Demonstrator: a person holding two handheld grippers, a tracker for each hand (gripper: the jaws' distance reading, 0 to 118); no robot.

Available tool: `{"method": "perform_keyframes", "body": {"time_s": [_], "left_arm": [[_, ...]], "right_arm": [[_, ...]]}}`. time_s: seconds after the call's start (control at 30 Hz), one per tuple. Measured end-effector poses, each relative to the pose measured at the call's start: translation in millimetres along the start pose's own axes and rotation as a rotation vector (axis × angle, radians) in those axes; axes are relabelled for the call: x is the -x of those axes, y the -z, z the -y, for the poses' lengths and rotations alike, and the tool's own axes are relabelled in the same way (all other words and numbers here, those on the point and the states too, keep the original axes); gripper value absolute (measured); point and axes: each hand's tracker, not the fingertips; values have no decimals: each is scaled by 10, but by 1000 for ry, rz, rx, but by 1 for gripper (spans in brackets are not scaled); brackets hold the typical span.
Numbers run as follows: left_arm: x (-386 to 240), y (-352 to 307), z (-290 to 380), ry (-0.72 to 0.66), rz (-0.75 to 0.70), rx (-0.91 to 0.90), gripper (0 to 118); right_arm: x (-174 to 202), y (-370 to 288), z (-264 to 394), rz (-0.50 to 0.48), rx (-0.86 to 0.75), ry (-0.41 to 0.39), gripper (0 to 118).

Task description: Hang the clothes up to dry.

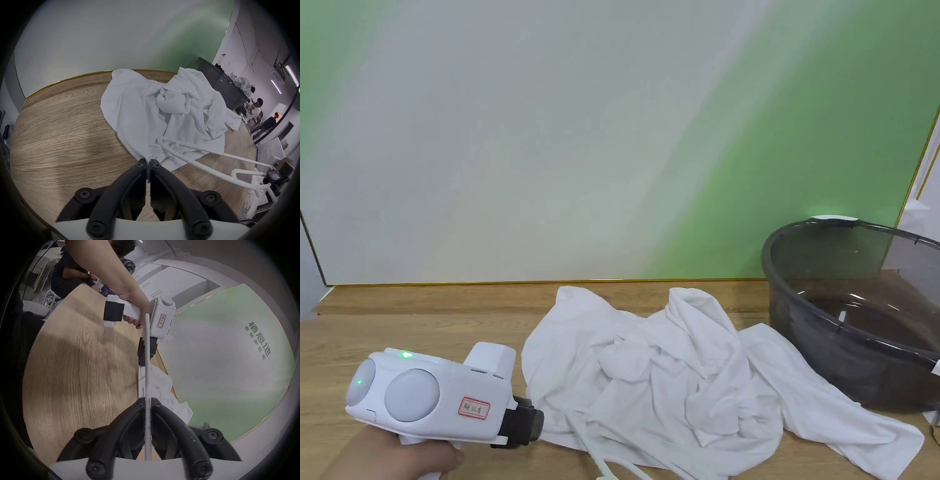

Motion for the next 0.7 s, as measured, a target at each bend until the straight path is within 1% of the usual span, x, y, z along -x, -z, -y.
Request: {"method": "perform_keyframes", "body": {"time_s": [0.23,0.4,0.57,0.6,0.67,0.7], "left_arm": [[23,20,16,-1,-18,3,4],[46,9,5,-6,-17,0,4],[70,-27,17,-5,-28,-4,4],[84,-39,18,-8,-27,-4,4],[98,-47,23,-13,-29,-9,4],[102,-50,25,-13,-30,-8,4]], "right_arm": [[9,-35,-52,-20,-31,-4,7],[-1,-105,-103,-11,-51,-11,7],[62,-136,-133,-18,-74,-34,7],[70,-151,-142,-35,-61,-29,7],[98,-163,-148,-27,-65,-58,7],[85,-162,-150,-35,-61,-53,7]]}}
